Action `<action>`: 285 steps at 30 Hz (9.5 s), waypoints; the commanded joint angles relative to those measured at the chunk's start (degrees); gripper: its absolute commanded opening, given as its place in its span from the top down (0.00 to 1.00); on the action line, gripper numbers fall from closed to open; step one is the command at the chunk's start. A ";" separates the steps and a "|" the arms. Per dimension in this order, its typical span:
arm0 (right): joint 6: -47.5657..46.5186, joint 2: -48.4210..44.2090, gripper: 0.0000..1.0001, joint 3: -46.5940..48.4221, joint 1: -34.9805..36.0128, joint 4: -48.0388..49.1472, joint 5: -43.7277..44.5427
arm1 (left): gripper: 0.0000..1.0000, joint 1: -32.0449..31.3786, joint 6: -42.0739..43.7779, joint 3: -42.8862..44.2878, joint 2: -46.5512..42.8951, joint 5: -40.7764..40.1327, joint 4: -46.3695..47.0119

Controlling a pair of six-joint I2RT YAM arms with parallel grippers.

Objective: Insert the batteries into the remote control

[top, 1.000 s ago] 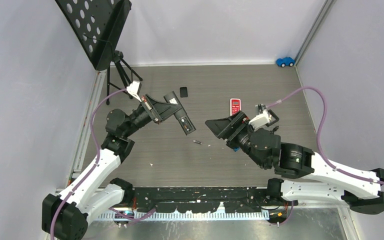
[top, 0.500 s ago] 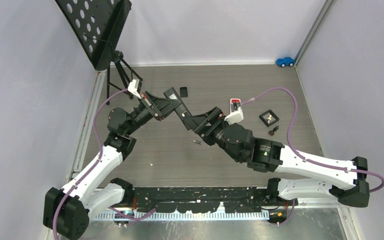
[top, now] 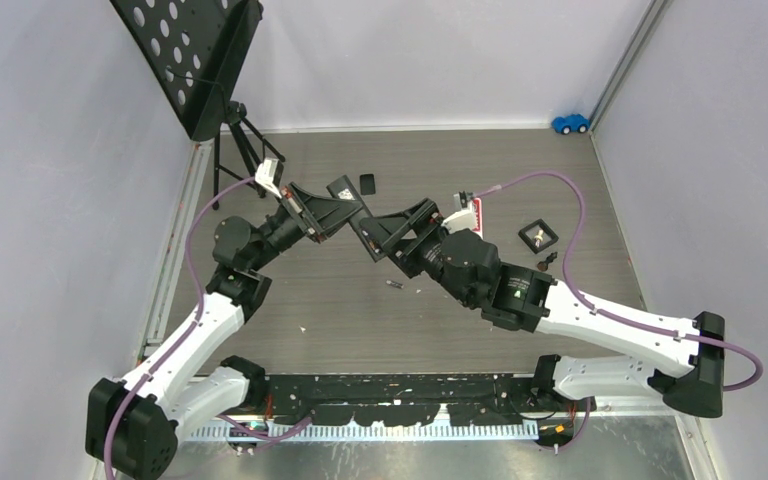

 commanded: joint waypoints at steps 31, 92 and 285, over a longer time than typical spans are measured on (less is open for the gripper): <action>-0.48 0.57 0.40 0.80 -3.54 7.14 -9.87 | 1.00 0.04 1.05 4.89 -0.89 2.52 -3.01; -30.17 6.02 0.32 5.15 -16.88 -29.85 -18.27 | 1.00 0.13 46.27 0.69 -21.72 10.54 -34.64; -46.23 20.23 0.84 26.31 -8.02 -43.35 -30.89 | 1.00 0.13 18.11 0.50 10.61 12.18 -20.26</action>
